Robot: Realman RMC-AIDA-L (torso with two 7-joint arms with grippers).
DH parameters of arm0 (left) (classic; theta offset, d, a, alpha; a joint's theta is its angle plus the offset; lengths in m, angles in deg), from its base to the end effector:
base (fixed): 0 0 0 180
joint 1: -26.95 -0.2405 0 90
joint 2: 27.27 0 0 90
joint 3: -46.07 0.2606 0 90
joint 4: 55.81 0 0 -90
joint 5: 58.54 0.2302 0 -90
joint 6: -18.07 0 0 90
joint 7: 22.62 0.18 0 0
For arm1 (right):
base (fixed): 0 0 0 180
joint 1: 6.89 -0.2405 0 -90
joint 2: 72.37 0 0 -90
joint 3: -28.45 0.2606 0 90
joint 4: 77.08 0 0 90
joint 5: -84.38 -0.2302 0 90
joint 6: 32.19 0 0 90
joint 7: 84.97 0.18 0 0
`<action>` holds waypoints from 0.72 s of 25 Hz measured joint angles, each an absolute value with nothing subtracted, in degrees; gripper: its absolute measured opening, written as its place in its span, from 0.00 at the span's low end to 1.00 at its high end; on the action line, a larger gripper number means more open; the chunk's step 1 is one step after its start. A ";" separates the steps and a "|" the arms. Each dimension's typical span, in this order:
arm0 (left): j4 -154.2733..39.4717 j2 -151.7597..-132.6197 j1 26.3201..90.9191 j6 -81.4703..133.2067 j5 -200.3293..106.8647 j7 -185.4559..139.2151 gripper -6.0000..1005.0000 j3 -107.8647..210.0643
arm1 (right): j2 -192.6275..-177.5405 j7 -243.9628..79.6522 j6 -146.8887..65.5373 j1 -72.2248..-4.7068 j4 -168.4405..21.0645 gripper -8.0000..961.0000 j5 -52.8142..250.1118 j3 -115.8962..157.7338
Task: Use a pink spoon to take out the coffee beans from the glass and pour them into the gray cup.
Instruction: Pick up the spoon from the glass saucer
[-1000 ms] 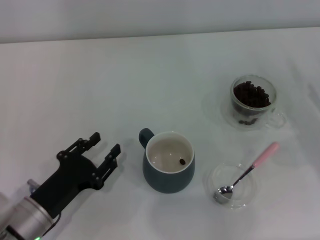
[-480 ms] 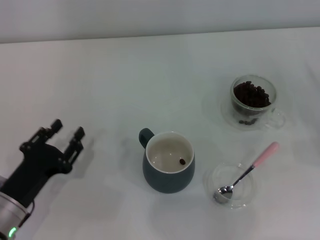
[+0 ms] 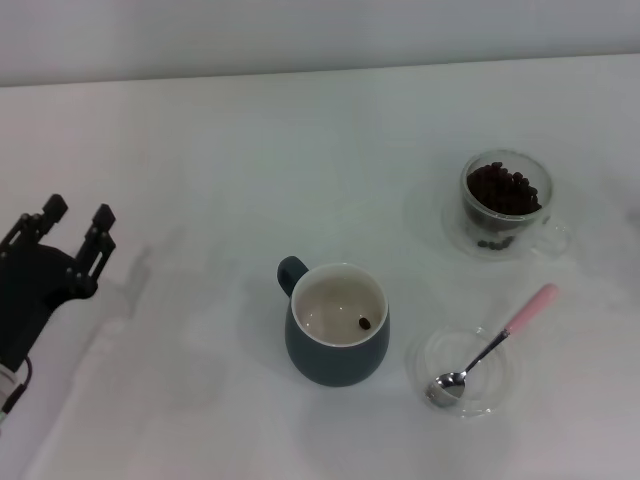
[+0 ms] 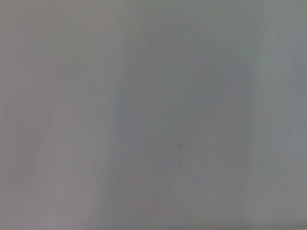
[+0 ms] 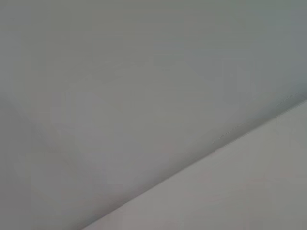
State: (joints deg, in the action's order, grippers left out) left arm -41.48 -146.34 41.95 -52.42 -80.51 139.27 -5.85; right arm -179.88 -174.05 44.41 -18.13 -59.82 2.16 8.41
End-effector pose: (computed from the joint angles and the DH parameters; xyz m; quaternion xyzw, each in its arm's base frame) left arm -0.3273 0.3110 -0.0811 -0.7740 -0.2370 -0.3371 0.4807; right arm 0.4561 0.2771 0.0772 -0.6373 0.5622 0.3670 0.3783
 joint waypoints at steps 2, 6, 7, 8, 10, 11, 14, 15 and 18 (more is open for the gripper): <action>-41.52 -146.30 42.16 -52.42 -80.51 139.27 0.56 -6.76 | -179.59 -171.31 46.37 -18.19 -60.50 0.78 3.87 8.41; -41.78 -146.28 42.41 -52.47 -80.51 139.27 0.56 -8.94 | -179.68 -166.31 48.66 -18.27 -61.04 0.77 6.78 8.41; -42.06 -146.27 42.47 -52.67 -80.51 139.27 0.56 -9.75 | -179.76 -165.36 49.06 -18.27 -61.26 0.77 7.42 8.41; -42.14 -146.27 42.49 -52.85 -80.51 139.27 0.56 -9.97 | -179.80 -164.64 49.49 -18.27 -61.56 0.77 7.85 8.41; -42.40 -146.28 42.57 -53.39 -80.51 139.27 0.56 -10.21 | -179.96 -163.19 50.38 -18.20 -62.14 0.77 8.92 8.37; -42.56 -146.27 42.62 -53.63 -80.51 139.27 0.56 -10.23 | -180.06 -162.65 50.68 -18.18 -62.27 0.77 9.61 8.32; -43.04 -146.25 42.74 -54.15 -80.51 139.27 0.56 -10.60 | -180.58 -161.48 51.19 -18.20 -62.34 0.77 11.72 7.94; -43.04 -146.24 42.75 -54.16 -80.51 139.27 0.56 -10.69 | -180.85 -161.25 51.26 -18.25 -62.34 0.77 12.29 7.75; -43.04 -146.15 42.83 -54.20 -80.51 139.27 0.56 -10.87 | -181.62 -161.03 51.35 -18.54 -62.53 0.77 13.97 7.46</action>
State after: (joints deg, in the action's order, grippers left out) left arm -43.04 -146.15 42.83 -54.20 -80.51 139.27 -10.87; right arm -181.62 -161.03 51.35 -18.54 -62.53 13.97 7.46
